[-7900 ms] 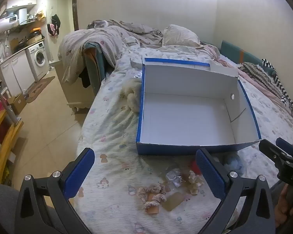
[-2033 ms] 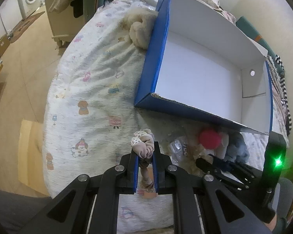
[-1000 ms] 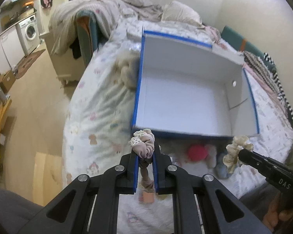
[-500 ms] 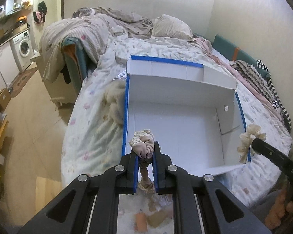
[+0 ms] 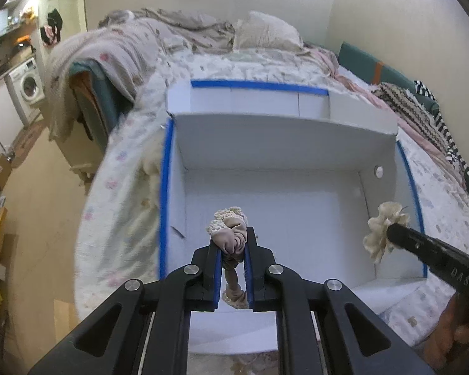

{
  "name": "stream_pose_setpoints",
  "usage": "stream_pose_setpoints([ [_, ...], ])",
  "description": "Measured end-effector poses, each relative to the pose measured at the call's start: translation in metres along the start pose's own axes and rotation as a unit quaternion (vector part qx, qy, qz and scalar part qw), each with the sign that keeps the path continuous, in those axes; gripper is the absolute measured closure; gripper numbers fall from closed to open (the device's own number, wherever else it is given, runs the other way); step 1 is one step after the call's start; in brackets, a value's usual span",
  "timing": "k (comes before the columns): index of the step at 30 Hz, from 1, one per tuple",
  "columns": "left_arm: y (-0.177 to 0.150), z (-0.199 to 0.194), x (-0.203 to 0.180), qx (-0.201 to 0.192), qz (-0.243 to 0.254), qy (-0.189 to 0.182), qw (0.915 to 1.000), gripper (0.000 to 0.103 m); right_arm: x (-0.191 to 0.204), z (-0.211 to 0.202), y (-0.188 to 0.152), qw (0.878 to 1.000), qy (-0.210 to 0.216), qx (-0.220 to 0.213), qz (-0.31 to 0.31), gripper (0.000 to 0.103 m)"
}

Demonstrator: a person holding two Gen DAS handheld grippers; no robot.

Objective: Organize soft objects
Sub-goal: 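Carry both scrunchies over the box and lower them inside, then open both tools to release the scrunchies and lift away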

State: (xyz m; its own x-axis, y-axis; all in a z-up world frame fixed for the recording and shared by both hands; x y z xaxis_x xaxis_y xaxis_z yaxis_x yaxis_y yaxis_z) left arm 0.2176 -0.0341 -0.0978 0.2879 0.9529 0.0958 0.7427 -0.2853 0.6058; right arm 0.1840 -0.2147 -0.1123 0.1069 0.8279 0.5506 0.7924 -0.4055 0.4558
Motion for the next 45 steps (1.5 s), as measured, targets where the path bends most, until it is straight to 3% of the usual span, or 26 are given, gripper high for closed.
stream_pose_setpoints([
  [9, -0.014, 0.041, -0.007, 0.039, -0.007, -0.011, 0.9992, 0.092, -0.014, 0.040, -0.020, 0.998, -0.039, 0.055, -0.003, 0.085],
  [17, -0.021, 0.052, -0.008, 0.052, 0.001, -0.003, 0.9986, 0.092, -0.023, 0.059, -0.032, 0.994, -0.060, 0.086, -0.008, 0.085],
  [30, -0.022, 0.049, -0.007, 0.052, -0.002, 0.007, 0.9986, 0.091, -0.025, 0.064, -0.029, 0.995, -0.064, 0.082, 0.010, 0.085],
  [36, -0.020, 0.047, -0.009, 0.049, -0.005, 0.009, 0.9988, 0.086, -0.030, 0.056, -0.026, 0.996, -0.060, 0.070, 0.013, 0.078],
  [39, -0.019, 0.046, -0.010, 0.048, -0.003, 0.012, 0.9988, 0.083, -0.029, 0.053, -0.022, 0.996, -0.059, 0.060, 0.012, 0.062],
  [40, -0.019, 0.045, -0.011, 0.048, -0.001, 0.011, 0.9988, 0.081, -0.029, 0.051, -0.020, 0.997, -0.059, 0.056, 0.012, 0.040],
  [41, -0.019, 0.045, -0.011, 0.047, -0.001, 0.011, 0.9988, 0.079, -0.029, 0.050, -0.018, 0.997, -0.059, 0.050, 0.012, 0.028],
  [43, -0.017, 0.043, -0.010, 0.041, -0.002, 0.011, 0.9991, 0.067, -0.028, 0.045, -0.014, 0.998, -0.057, 0.034, 0.014, 0.028],
  [45, -0.014, 0.038, -0.008, 0.032, -0.005, 0.016, 0.9994, 0.048, -0.027, 0.043, -0.010, 0.998, -0.054, 0.029, 0.016, 0.027],
])
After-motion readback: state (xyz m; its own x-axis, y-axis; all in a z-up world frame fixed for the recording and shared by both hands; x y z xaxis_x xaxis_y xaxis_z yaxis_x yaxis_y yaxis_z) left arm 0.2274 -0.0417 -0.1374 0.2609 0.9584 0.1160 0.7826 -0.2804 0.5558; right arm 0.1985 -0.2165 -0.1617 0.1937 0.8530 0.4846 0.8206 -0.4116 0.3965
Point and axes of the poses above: each gripper's, at about its wrist camera, not at the fingertips, and z roughly the way its jaws point, x to its left, y to its top, the point moved 9 cm from there along z, roughly the way its jaws point, and after that the axes turned 15 degrees about z, right-handed, at the moved point
